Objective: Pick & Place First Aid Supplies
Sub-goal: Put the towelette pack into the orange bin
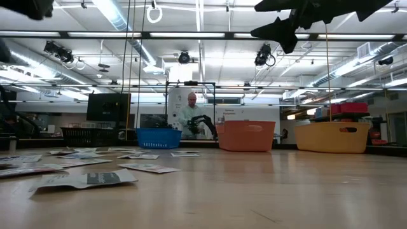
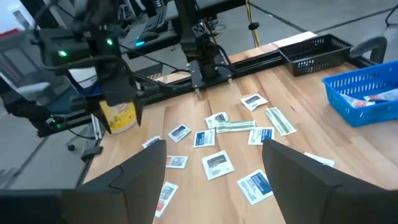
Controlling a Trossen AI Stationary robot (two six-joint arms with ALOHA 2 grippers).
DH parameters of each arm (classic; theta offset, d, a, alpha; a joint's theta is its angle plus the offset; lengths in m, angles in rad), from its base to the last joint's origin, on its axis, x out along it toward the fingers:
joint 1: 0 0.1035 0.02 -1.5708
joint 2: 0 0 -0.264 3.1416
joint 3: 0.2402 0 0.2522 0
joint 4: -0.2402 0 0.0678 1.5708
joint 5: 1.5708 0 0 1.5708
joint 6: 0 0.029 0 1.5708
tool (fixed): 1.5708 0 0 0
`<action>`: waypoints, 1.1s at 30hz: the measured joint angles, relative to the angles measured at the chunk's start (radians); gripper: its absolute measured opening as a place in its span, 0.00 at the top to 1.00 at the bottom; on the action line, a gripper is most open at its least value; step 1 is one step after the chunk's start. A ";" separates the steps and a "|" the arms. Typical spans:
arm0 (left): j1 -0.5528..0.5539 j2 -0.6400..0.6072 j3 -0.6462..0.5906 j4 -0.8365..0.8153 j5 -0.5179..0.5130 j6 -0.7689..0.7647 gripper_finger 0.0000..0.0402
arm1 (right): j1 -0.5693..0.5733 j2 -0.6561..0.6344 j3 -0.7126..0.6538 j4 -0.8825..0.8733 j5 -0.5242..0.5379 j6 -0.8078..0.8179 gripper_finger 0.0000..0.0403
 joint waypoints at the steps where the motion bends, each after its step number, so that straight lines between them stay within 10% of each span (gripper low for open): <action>1: 0.000 0.010 0.030 -0.046 -0.003 0.007 0.20 | 0.000 0.000 0.000 0.000 0.000 -0.011 0.34; 20: 0.033 0.154 0.170 0.033 0.120 0.477 0.19 | 0.000 0.000 0.000 0.002 0.002 0.036 0.34; 33: 0.104 0.154 0.170 0.090 0.072 0.497 0.19 | 0.001 0.000 0.000 0.000 -0.016 0.132 0.34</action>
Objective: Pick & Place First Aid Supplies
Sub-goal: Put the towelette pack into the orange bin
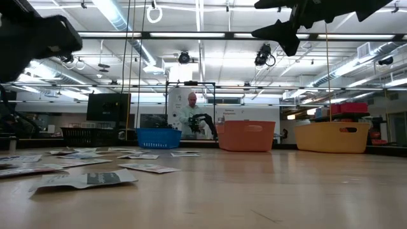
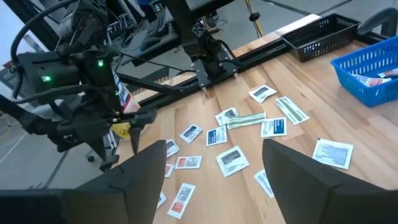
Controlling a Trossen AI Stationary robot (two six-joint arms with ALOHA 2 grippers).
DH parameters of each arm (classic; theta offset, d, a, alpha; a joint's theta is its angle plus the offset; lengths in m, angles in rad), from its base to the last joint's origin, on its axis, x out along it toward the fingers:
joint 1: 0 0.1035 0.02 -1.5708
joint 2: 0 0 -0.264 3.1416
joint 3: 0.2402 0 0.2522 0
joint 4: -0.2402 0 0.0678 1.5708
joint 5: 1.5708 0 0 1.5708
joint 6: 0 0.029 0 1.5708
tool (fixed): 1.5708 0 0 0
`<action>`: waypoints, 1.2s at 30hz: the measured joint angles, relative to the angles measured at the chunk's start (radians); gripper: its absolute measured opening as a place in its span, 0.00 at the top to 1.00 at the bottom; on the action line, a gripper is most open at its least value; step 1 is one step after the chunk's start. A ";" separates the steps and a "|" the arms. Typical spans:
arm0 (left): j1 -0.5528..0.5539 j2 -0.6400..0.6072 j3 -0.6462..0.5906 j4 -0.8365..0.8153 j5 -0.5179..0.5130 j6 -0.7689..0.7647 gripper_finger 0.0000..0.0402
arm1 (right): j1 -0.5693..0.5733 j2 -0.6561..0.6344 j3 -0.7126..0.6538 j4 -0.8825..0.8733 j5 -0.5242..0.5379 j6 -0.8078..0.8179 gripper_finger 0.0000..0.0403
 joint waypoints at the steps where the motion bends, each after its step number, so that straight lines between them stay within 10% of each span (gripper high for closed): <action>1: 0.005 0.000 0.000 -0.011 0.000 0.000 0.19 | 0.000 0.000 0.000 0.000 0.000 0.003 0.34; 11: 0.020 0.000 0.000 -0.218 -0.001 -0.055 0.01 | 0.000 0.000 0.000 -0.006 0.000 0.045 0.34; 36: -0.089 0.151 -0.001 -0.266 -0.226 -0.285 0.03 | -0.001 0.000 0.000 -0.026 0.038 0.041 0.34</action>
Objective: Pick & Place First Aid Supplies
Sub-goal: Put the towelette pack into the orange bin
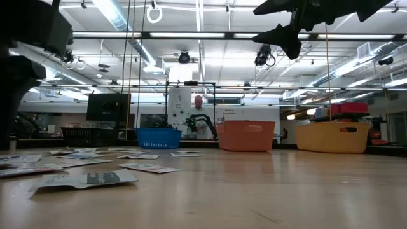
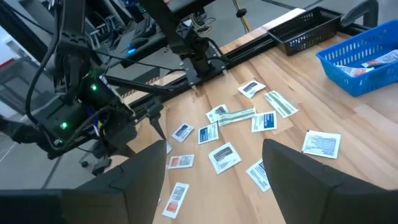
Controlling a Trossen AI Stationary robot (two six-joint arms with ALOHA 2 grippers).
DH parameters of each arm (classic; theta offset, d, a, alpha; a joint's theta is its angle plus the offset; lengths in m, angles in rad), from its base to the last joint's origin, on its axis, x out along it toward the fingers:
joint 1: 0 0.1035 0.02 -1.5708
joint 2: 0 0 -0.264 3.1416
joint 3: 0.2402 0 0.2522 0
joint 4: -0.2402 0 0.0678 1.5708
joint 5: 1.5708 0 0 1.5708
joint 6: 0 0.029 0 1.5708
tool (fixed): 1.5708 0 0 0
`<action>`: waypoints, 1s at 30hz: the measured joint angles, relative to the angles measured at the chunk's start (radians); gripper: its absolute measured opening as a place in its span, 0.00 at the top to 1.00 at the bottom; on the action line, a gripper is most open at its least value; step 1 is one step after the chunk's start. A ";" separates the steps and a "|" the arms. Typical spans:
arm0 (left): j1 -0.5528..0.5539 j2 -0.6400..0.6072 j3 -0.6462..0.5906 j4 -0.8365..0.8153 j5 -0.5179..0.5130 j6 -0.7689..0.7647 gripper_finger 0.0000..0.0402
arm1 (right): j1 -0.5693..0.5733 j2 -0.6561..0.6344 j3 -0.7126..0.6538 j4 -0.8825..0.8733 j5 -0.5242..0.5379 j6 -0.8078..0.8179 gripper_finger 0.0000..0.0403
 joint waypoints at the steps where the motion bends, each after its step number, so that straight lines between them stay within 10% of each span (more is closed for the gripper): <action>1: 0.000 0.009 0.000 0.001 0.003 -0.003 0.03 | 0.000 0.000 0.000 -0.001 0.000 0.000 0.34; 30: 0.071 0.003 -0.071 0.077 0.138 0.055 0.09 | 0.000 0.000 0.000 -0.011 0.023 0.003 0.34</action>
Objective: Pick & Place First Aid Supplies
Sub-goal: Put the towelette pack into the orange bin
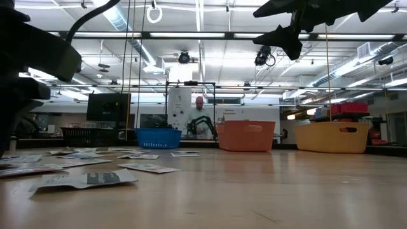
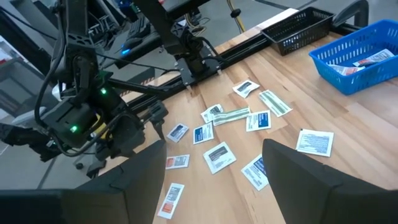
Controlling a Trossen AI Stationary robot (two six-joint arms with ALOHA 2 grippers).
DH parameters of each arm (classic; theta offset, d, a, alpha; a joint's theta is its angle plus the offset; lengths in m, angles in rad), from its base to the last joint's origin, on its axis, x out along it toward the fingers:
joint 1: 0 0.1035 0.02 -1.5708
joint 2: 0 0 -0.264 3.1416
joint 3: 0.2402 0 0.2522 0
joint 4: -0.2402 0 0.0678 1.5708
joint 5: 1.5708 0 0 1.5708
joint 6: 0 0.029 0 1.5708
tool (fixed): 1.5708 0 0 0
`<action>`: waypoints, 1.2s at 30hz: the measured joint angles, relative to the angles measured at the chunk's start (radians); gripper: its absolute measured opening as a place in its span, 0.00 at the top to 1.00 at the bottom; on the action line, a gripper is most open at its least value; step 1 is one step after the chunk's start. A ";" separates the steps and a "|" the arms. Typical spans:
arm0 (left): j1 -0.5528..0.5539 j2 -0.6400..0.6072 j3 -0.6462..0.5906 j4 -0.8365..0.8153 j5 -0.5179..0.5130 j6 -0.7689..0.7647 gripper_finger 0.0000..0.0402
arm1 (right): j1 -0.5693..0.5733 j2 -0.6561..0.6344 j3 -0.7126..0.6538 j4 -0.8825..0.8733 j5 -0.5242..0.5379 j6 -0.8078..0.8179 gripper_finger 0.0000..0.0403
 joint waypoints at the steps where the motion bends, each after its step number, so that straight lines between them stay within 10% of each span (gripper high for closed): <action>1: 0.003 0.000 0.000 -0.001 0.003 0.001 0.10 | 0.000 0.000 0.000 0.000 0.000 0.000 0.34; 36: 0.010 0.001 -0.001 -0.010 -0.018 0.033 0.49 | 0.000 0.000 0.000 0.003 -0.004 -0.054 0.34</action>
